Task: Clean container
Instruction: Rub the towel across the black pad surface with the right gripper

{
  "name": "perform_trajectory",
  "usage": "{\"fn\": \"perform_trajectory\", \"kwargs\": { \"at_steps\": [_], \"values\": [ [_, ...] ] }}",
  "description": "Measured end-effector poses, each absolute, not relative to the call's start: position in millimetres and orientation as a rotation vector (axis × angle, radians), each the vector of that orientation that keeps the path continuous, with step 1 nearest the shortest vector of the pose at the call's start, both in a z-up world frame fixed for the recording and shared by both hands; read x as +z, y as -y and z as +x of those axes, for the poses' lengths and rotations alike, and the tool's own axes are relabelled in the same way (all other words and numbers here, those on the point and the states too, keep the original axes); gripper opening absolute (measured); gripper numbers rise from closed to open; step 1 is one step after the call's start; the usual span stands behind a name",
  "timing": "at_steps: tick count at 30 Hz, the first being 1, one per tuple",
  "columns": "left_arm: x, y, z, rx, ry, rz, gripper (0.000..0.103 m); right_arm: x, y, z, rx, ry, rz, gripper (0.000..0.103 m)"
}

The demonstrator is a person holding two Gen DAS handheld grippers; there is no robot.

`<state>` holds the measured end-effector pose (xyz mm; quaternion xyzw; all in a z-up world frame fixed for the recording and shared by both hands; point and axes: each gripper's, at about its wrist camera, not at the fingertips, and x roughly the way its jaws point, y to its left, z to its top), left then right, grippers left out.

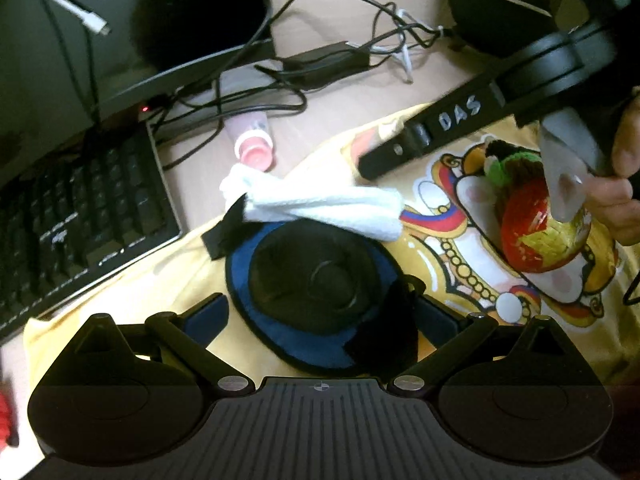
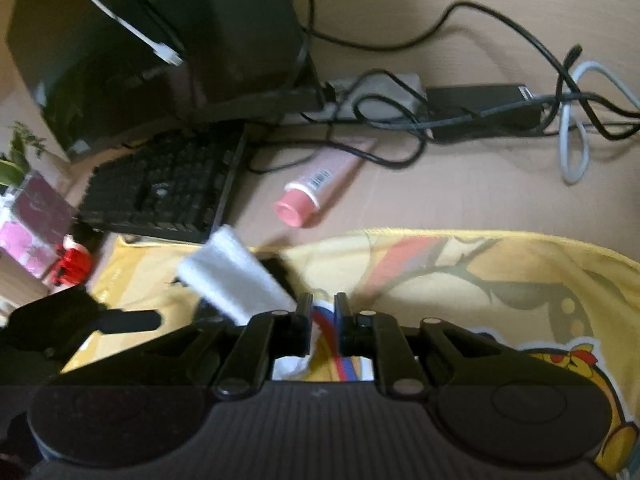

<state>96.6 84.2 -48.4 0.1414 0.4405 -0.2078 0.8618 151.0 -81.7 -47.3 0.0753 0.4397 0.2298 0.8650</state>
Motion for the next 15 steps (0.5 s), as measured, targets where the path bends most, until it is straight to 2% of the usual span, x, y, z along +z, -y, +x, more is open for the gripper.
{"fn": "perform_trajectory", "kwargs": {
  "at_steps": [1,2,4,8,11,12,14,15],
  "values": [
    [-49,-83,97,-0.441,-0.93,0.292,0.102,-43,80,149,0.504,-0.905,0.157,0.028],
    [-50,-82,96,-0.447,-0.936,0.288,0.102,-38,79,148,0.527,-0.889,0.155,0.049],
    [-54,-78,96,-0.458,-0.945,0.286,0.102,-31,66,146,0.592,-0.854,0.109,0.06],
    [-59,-72,93,-0.461,-0.96,0.279,0.102,-43,32,153,0.681,-0.876,-0.048,0.059],
    [-55,-73,87,-0.46,-0.958,0.262,0.102,-61,22,168,0.682,-0.899,-0.061,0.053],
    [-53,-76,84,-0.455,-0.957,0.254,0.102,-64,25,173,0.675,-0.91,-0.019,0.049],
    [-50,-82,79,-0.443,-0.958,0.23,0.102,-65,34,181,0.646,-0.942,0.065,0.024],
    [-49,-86,77,-0.436,-0.961,0.215,0.102,-67,40,185,0.628,-0.967,0.094,0.022]
  ]
}}
